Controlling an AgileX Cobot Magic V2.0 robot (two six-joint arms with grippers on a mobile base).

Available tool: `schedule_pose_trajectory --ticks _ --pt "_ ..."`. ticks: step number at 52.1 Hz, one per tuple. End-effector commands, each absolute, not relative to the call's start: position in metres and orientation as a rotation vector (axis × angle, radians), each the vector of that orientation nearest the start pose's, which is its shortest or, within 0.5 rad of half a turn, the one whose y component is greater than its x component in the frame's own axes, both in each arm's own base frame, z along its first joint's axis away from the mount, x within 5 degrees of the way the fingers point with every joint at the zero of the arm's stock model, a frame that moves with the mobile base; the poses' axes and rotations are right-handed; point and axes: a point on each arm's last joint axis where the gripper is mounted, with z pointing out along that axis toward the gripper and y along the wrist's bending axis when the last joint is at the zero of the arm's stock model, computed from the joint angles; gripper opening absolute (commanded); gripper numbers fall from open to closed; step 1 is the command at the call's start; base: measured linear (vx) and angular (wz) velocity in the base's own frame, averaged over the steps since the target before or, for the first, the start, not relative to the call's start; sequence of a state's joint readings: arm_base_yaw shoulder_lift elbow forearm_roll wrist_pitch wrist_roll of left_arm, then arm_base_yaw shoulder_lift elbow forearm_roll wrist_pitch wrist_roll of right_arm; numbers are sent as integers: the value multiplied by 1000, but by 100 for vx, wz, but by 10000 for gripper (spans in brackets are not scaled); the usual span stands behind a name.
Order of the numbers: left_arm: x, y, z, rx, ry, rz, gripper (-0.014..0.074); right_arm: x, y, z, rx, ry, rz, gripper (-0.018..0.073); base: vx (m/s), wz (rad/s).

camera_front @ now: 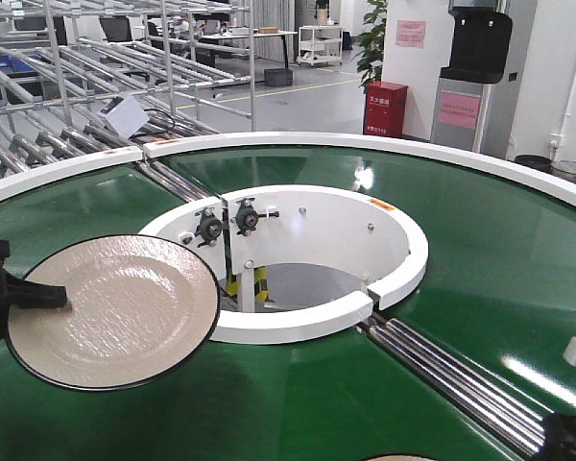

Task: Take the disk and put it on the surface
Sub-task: 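Grip a second cream plate rim with the right gripper and lift it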

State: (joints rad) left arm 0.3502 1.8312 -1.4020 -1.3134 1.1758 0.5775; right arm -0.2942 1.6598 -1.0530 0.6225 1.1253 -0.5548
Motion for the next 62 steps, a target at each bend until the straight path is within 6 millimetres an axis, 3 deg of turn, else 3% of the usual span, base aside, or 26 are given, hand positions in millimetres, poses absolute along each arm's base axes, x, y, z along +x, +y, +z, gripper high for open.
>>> schedule_pose_trajectory --ticks 1,11,23,27,34,36,44,54,62 --pt "373 43 335 -261 2024 -1482 -4 303 -34 228 5 2805 827 523 0 0" --pt "373 43 335 -261 2024 -1482 -4 312 -20 209 -40 2824 936 523 0 0" --pt "373 43 335 -261 2024 -1482 -4 320 19 182 -173 2904 994 503 0 0" --pt "373 43 335 -261 2024 -1482 -4 322 29 179 -187 2904 1025 408 0 0" --pt "373 43 335 -261 2024 -1482 -4 323 33 184 -134 2860 1115 31 0 0" --pt "373 43 335 -261 2025 -1482 -4 323 32 187 -114 2843 1142 -16 0 0" --pt "373 43 335 -260 2027 -1480 -4 320 27 214 -47 2726 1232 -13 0 0" --pt "371 42 335 -271 2049 -1477 -2 307 8 281 83 2411 1306 -10 0 0" --pt "362 38 352 -245 2030 -1463 -1 286 -9 329 141 2188 1313 -8 0 0"
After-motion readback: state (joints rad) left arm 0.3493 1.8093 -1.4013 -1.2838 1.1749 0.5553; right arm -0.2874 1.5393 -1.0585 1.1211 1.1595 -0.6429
